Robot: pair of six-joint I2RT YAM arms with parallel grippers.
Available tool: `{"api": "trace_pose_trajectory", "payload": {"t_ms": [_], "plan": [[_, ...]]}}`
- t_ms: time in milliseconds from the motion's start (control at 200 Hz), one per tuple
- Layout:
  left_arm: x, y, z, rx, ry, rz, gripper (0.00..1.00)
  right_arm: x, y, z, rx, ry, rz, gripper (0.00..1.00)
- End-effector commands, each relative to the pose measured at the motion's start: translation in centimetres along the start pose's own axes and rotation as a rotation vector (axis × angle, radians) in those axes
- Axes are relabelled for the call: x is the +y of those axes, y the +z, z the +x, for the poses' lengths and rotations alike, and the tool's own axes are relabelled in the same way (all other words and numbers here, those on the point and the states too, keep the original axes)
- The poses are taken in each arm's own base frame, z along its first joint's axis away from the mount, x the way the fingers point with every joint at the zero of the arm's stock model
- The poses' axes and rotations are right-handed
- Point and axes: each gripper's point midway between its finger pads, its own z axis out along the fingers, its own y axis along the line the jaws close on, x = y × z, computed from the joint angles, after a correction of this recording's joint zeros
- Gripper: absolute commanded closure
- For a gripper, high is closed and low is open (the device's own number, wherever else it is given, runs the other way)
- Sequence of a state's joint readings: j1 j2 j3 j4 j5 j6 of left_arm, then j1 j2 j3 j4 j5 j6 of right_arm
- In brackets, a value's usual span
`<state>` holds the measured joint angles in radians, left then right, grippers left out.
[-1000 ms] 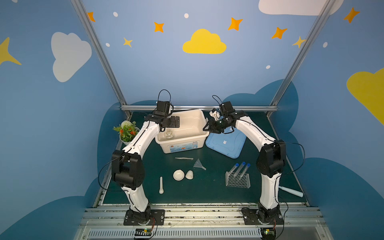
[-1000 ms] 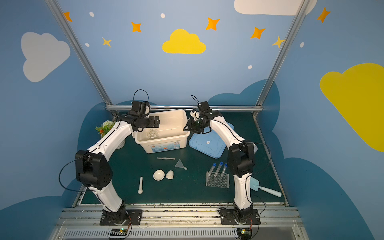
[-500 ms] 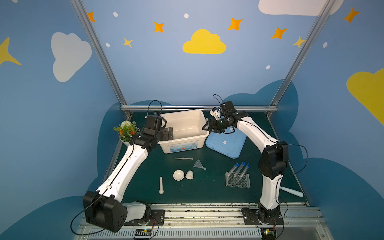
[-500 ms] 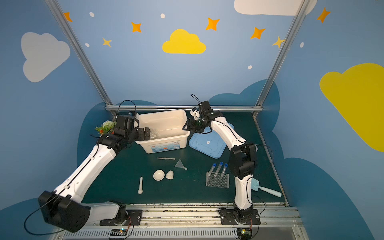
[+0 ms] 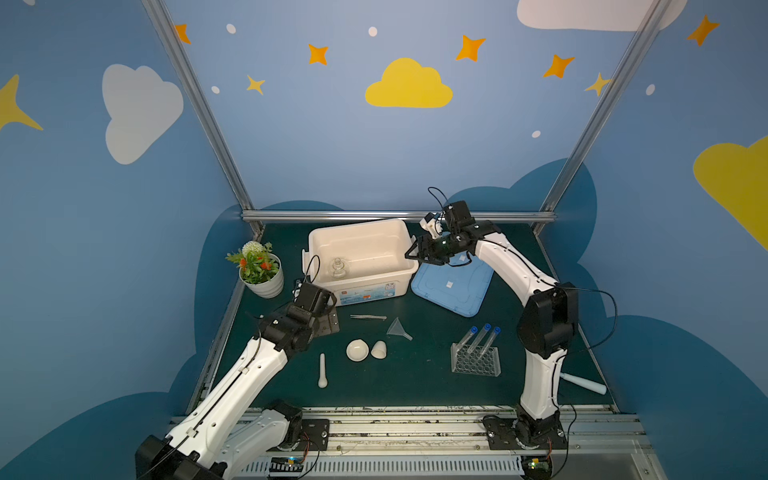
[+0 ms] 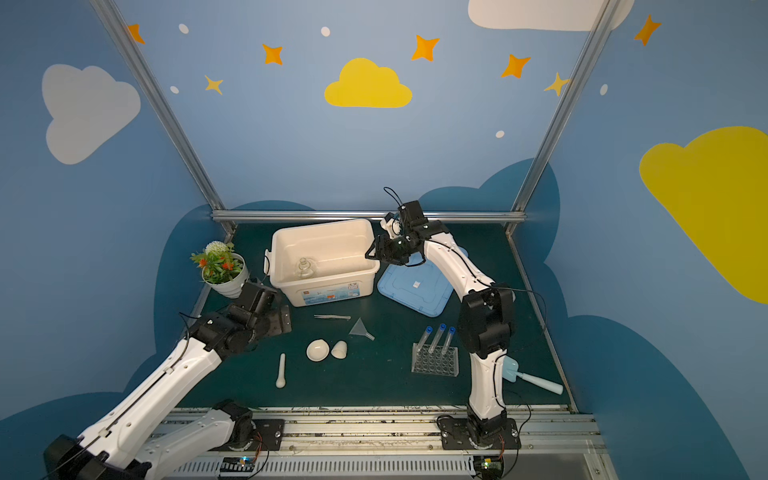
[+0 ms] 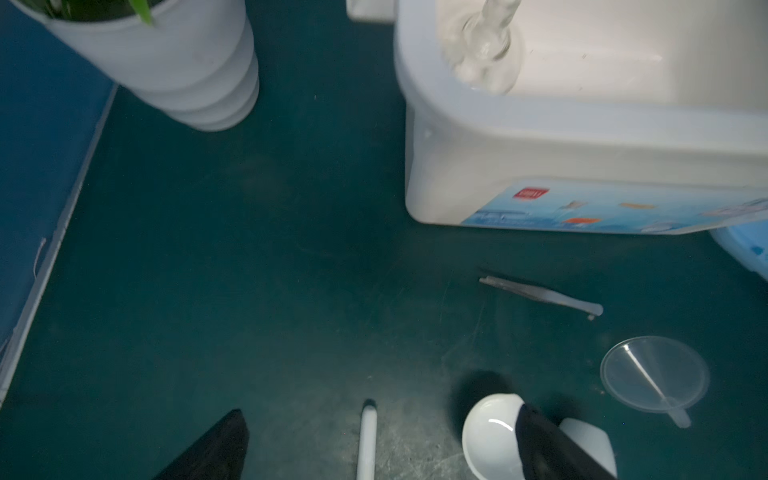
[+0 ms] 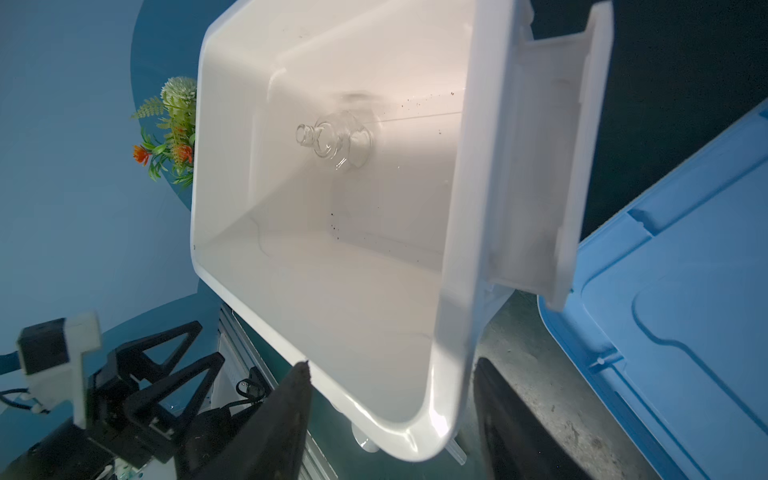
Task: Organize the chemistry lab equipment
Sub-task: 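Move the left gripper to the white pestle and close around it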
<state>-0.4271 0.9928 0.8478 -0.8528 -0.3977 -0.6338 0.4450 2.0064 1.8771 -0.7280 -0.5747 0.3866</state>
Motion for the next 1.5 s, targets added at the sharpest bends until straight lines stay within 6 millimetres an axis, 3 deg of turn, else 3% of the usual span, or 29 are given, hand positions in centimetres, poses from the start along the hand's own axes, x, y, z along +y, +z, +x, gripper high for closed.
{"api": "trace_pose_trajectory", "payload": {"t_ms": [0,220,476,826,1201,1497], "plan": [[1.0,0.8,3.0,0.084,-0.074,-0.058,0.02,0.7,-1.1,-0.5,-0.023,-0.024,-0.027,0.38],[1.4,2.6,7.6,0.177,-0.135,-0.064,0.1,0.5,-1.2,-0.4,-0.018,-0.019,-0.027,0.38],[1.2,4.9,10.6,0.252,-0.14,-0.065,0.21,0.3,-1.2,-0.3,-0.014,-0.01,-0.03,0.38],[0.2,6.9,12.6,0.309,-0.116,-0.014,0.5,-0.1,-1.1,-0.1,-0.01,0.007,-0.023,0.38],[0.5,7.9,14.3,0.38,-0.075,-0.048,0.69,-0.2,-1.1,0.1,-0.01,0.01,-0.018,0.38],[0.3,8.0,14.4,0.377,-0.066,-0.029,0.88,-0.2,-1.1,0.0,-0.012,0.013,-0.021,0.38]]}}
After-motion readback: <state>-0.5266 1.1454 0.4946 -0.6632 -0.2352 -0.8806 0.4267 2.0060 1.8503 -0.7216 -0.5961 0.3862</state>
